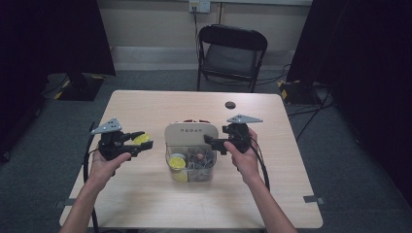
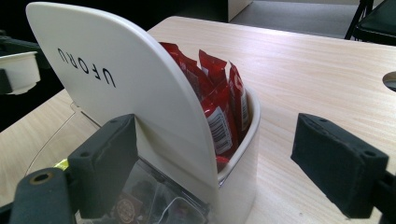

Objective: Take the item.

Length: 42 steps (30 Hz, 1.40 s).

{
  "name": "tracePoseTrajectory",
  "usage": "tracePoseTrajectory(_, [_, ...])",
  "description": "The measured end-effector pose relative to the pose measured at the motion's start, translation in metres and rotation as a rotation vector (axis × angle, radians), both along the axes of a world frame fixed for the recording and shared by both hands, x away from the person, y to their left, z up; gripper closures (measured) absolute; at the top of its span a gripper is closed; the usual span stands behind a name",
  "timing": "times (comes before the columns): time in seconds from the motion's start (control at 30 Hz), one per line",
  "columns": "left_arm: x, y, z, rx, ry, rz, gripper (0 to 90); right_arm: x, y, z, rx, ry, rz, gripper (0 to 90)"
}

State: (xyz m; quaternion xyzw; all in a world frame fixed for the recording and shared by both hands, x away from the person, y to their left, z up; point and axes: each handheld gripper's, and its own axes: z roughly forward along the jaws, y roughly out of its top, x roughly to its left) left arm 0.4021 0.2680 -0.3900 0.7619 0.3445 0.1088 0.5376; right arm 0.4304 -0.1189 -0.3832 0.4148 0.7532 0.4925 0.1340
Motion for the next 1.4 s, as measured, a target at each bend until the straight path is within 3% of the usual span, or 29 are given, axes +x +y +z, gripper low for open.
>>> tracePoseTrajectory(0.6, [0.019,0.027,-0.03,0.065,0.063,0.111,39.3,0.0,0.001,-0.001,-0.006,0.004,0.003,13.7])
tracePoseTrajectory(0.97, [0.029,0.034,-0.054,0.113,0.121,0.167,39.3,0.001,0.001,-0.003,-0.005,0.012,0.008,13.5])
tracePoseTrajectory(1.03, [0.032,0.035,-0.058,0.106,0.13,0.171,39.3,0.001,0.001,-0.003,-0.004,0.012,0.009,13.3])
tracePoseTrajectory(1.27, [0.038,0.033,-0.07,0.159,0.155,0.193,39.3,0.001,0.001,-0.003,-0.004,0.013,0.009,13.4])
tracePoseTrajectory(1.4, [0.043,0.034,-0.079,0.168,0.174,0.211,39.3,0.001,0.002,-0.003,-0.006,0.012,0.009,13.4])
